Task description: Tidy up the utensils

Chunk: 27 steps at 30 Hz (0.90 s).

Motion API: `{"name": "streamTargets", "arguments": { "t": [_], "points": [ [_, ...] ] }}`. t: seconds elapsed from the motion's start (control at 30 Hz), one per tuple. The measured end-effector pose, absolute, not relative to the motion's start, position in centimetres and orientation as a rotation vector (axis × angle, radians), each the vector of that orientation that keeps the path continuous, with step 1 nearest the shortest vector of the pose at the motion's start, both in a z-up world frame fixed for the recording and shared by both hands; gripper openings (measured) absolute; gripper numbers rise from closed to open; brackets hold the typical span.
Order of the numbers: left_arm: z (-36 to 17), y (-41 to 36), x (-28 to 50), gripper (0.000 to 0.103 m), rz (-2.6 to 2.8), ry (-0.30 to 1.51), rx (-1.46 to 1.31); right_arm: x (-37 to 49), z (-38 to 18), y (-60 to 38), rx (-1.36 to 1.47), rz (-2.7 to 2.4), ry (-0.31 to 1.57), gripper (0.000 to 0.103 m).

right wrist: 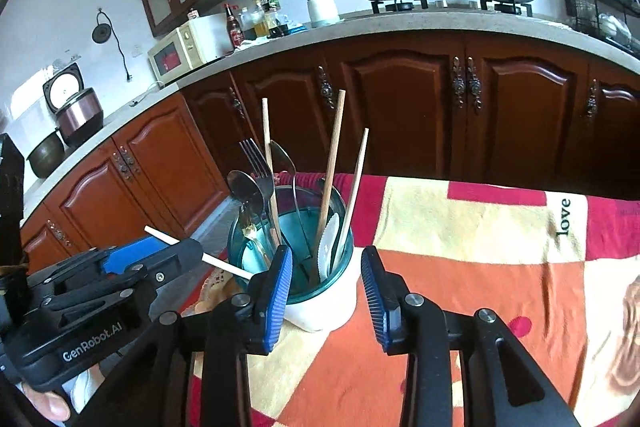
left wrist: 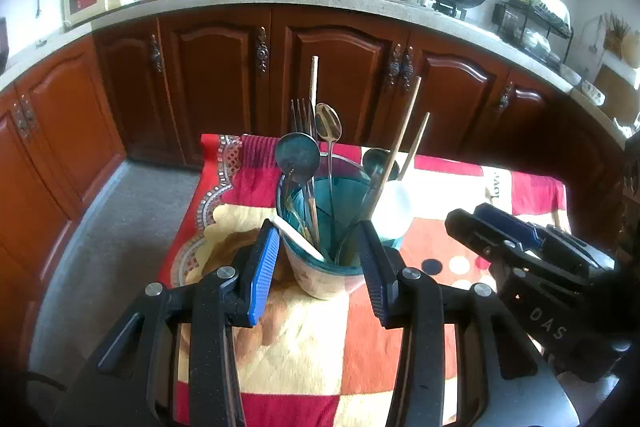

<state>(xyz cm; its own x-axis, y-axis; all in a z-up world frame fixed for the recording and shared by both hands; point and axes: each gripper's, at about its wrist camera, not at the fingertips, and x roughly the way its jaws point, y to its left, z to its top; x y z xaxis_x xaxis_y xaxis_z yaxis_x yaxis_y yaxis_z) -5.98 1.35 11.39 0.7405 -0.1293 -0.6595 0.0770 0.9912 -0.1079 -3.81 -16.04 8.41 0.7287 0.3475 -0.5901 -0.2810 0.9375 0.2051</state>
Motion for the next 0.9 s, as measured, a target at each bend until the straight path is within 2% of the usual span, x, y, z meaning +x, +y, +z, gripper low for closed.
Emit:
{"name": "streamTargets", "arguments": {
  "t": [0.3,0.43,0.9],
  "points": [
    [12.0,1.2,-7.0,0.040,-0.091,0.713,-0.086,-4.9,8.8,-16.2,0.100,0.310,0.668,0.036],
    [12.3,1.0,-7.5,0.040,-0.081,0.700,-0.081,-5.4,9.3,-16.4,0.096,0.292,0.656,0.041],
    [13.9,0.6,-9.3,0.040,-0.033,0.647,-0.039,-7.1,10.8,-16.2,0.082,0.275,0.624,0.042]
  ]
}}
